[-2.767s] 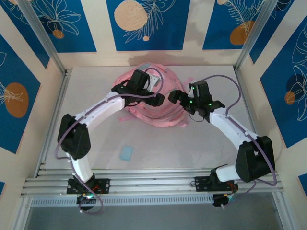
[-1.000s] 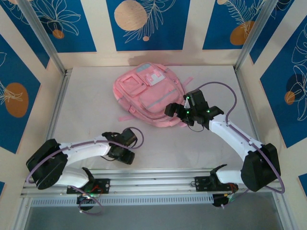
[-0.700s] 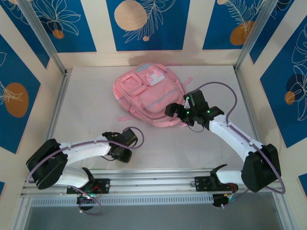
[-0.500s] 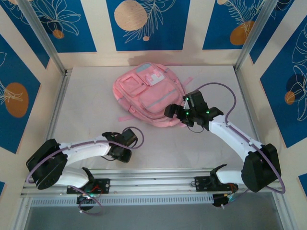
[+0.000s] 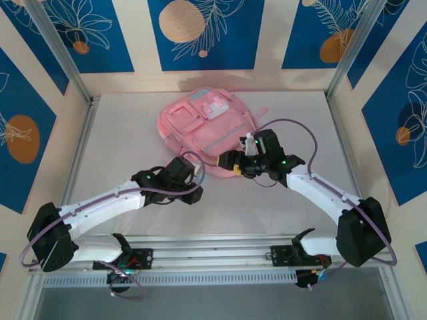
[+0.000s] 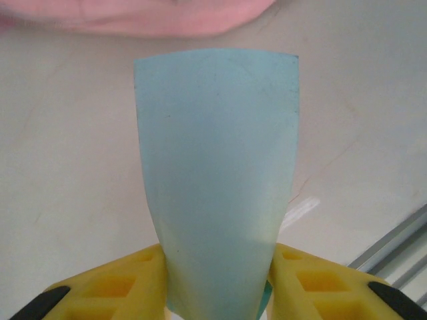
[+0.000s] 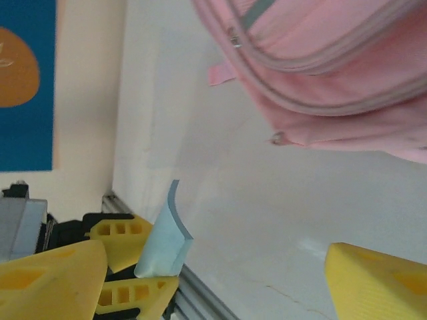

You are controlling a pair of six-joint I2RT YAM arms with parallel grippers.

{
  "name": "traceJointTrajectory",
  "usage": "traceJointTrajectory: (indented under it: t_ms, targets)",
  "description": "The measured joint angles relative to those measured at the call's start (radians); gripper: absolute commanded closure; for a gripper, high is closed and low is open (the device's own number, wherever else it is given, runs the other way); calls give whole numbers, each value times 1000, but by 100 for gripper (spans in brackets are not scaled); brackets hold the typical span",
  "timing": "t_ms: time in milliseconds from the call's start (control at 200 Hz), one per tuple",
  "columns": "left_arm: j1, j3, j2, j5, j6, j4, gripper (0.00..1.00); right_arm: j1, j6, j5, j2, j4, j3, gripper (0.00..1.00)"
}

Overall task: Pack the student bag
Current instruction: Pick up the loose stationery from the bottom-center of the table.

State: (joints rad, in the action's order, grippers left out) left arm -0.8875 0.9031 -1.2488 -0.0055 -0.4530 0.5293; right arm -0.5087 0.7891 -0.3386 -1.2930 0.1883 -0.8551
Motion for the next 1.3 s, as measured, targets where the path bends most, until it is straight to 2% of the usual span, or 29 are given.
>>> traceJointTrajectory:
  t_ms: [195, 325, 475, 540, 655, 705, 730, 800, 860, 1040, 1180, 1300]
  targets:
    - [2, 23, -18, 25, 8, -57, 63, -6, 24, -95, -43, -71, 1, 31]
    - [2, 24, -18, 42, 6, -84, 64, -9, 47, -148, -47, -129, 21, 48]
    - [2, 24, -18, 60, -10, -114, 64, -18, 64, -194, -58, -180, 34, 59]
    - [2, 24, -18, 66, -16, -128, 64, -21, 72, -207, -69, -195, 34, 69]
    - [2, 24, -18, 76, -21, -141, 63, -22, 74, -229, -91, -226, 35, 94]
    - [2, 24, -18, 76, -25, -140, 53, -22, 84, -238, -95, -232, 37, 100]
    - [2, 23, -19, 76, -27, -140, 45, -22, 87, -240, -95, -234, 37, 100]
    - [2, 24, -19, 73, -29, -141, 16, -20, 79, -241, -95, -234, 37, 100]
    - [4, 24, -19, 67, -19, -140, 0, -10, 76, -237, -95, -227, 37, 100]
    - [8, 69, -52, -6, 43, -117, 0, 70, 43, -190, -48, -140, 38, 100]
    - [9, 159, -152, -76, 133, -124, 0, 200, 20, -126, 14, -35, 41, 100]
    - [10, 240, -269, -113, 217, -148, 6, 320, 7, -68, 79, 48, 61, 100]
